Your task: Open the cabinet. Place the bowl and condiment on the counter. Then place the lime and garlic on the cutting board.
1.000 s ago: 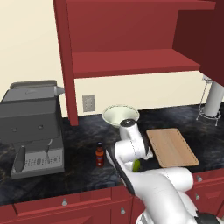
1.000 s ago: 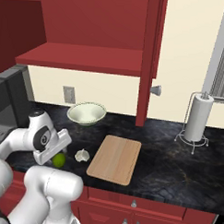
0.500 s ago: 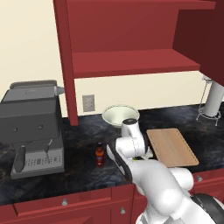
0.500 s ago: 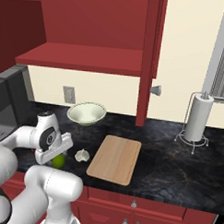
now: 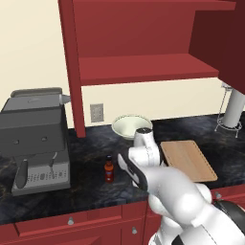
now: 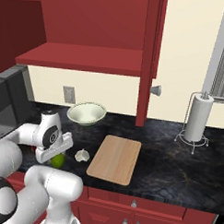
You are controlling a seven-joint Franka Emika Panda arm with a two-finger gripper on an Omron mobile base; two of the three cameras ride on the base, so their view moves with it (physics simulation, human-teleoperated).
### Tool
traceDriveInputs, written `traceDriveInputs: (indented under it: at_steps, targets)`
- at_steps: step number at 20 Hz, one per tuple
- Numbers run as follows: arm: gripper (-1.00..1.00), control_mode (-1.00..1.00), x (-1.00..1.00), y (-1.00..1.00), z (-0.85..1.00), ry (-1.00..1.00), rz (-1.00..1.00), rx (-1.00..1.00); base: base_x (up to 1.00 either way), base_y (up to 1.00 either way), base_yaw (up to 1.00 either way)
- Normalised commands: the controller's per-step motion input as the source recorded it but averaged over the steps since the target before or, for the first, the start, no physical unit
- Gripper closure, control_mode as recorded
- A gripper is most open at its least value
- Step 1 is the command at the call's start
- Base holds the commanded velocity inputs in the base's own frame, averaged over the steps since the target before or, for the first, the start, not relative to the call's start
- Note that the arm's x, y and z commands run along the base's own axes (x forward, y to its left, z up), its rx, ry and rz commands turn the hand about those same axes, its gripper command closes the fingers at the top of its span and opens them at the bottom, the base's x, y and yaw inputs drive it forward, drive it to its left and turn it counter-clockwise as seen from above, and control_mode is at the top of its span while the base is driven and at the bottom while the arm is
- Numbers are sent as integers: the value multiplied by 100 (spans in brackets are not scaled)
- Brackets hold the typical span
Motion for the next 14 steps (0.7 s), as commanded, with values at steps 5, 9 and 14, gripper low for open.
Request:
traceDriveInputs:
  at_steps: [5,9,14]
  targets:
    - [100,-100,-44,-6,49,-14,-9,-4,0,0,0]
    - [100,-100,-35,-20,36,-8,-11,0,0,0,0]
    - [100,-100,-12,-29,49,-4,-7,0,0,0,0]
